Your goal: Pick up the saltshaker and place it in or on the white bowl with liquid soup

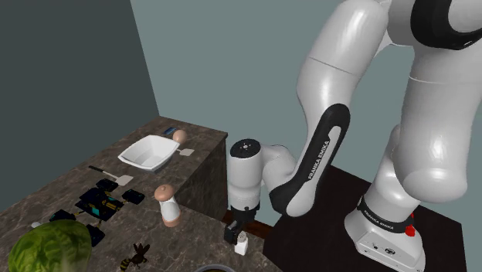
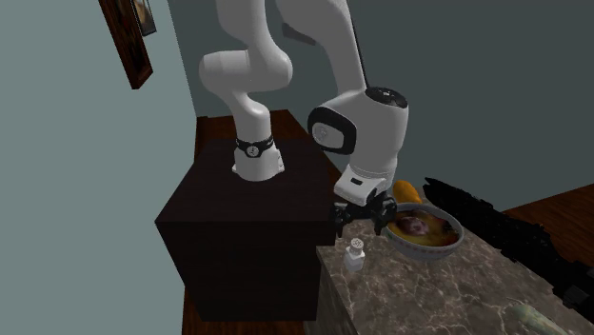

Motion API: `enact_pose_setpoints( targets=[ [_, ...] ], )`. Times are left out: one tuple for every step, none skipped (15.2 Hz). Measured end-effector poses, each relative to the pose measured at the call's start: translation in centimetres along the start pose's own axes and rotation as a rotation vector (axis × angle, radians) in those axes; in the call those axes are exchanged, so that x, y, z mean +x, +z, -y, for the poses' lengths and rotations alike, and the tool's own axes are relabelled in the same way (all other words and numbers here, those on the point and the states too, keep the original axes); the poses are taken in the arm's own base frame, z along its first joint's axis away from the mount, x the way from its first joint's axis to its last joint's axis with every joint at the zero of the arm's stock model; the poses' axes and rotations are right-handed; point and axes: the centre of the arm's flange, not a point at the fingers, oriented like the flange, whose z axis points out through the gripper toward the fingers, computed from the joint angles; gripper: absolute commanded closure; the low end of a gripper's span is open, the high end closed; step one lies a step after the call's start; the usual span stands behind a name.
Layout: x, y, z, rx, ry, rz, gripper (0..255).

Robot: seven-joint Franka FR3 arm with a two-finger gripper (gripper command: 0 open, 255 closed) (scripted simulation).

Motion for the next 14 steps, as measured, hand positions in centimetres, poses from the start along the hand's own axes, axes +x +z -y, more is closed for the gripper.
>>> enact_pose_setpoints(
  targets=[
    [0.0, 0.6, 0.0, 0.000, 0.000, 0.000, 0],
    [0.1, 1.1, 0.0, 0.000, 0.000, 0.000, 0],
    [0.1, 1.6, 0.2, 0.000, 0.000, 0.000, 0],
    [0.1, 2.3, 0.1, 0.000, 0.000, 0.001, 0],
    [0.0, 3.0, 0.0, 0.000, 0.000, 0.001, 0],
    [0.0, 3.2, 0.1, 0.000, 0.000, 0.001, 0],
    [0.0, 3.4, 0.1, 0.000, 0.000, 0.001, 0],
    [0.0, 3.5, 0.0, 0.000, 0.000, 0.000, 0],
    [0.0, 3.5, 0.1, 0.000, 0.000, 0.000, 0],
    [0.0, 3.5, 0.0, 0.000, 0.000, 0.000, 0],
    [0.0, 3.6, 0.0, 0.000, 0.000, 0.000, 0],
    [0.0, 3.6, 0.0, 0.000, 0.000, 0.000, 0],
    [0.0, 3.6, 0.0, 0.000, 0.000, 0.000, 255],
    [0.0, 3.6, 0.0, 0.000, 0.000, 0.000, 255]
  ],
)
